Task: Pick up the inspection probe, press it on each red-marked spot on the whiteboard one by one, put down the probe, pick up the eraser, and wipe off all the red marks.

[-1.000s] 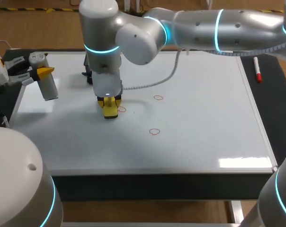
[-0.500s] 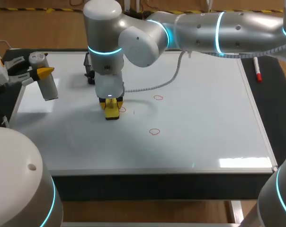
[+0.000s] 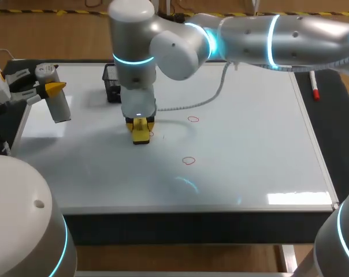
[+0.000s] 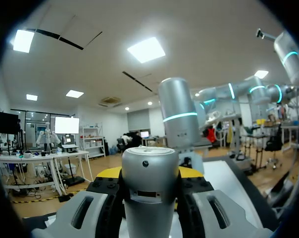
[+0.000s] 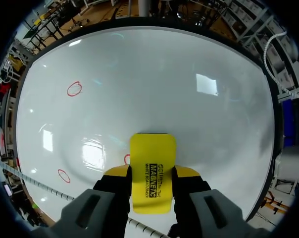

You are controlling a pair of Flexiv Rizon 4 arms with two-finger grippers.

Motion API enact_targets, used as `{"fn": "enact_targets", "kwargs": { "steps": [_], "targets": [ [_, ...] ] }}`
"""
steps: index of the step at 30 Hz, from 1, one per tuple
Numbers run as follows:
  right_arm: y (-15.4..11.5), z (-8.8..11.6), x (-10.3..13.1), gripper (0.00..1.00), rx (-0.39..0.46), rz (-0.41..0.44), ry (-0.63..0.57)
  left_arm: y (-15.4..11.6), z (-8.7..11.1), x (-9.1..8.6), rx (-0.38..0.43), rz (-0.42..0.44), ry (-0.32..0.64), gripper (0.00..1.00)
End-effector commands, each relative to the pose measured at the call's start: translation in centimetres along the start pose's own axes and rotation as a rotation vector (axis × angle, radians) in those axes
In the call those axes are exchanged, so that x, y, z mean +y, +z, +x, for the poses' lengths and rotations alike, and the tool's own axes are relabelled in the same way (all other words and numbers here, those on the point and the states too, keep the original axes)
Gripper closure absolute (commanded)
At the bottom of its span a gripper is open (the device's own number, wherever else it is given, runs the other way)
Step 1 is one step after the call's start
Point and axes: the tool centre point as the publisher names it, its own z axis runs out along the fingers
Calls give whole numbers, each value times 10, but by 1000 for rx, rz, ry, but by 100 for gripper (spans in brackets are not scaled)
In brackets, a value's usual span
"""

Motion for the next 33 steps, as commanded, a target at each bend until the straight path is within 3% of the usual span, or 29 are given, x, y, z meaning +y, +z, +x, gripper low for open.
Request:
{"fn": "enact_targets", "kwargs": {
  "steps": [1,11,23,33],
  "targets": [
    [-4,19,3,100,-12,16,0,0,0,-1,-1,0,0,100],
    [-8,46,1,100,0,26,26,0,0,-1,-1,0,0,100],
    [-36,54,4,100,26,17,-26,0,0,-1,-1,0,0,100],
    [-59,84,-13,100,5,15,-20,0,0,-1,-1,0,0,100]
  ]
}}
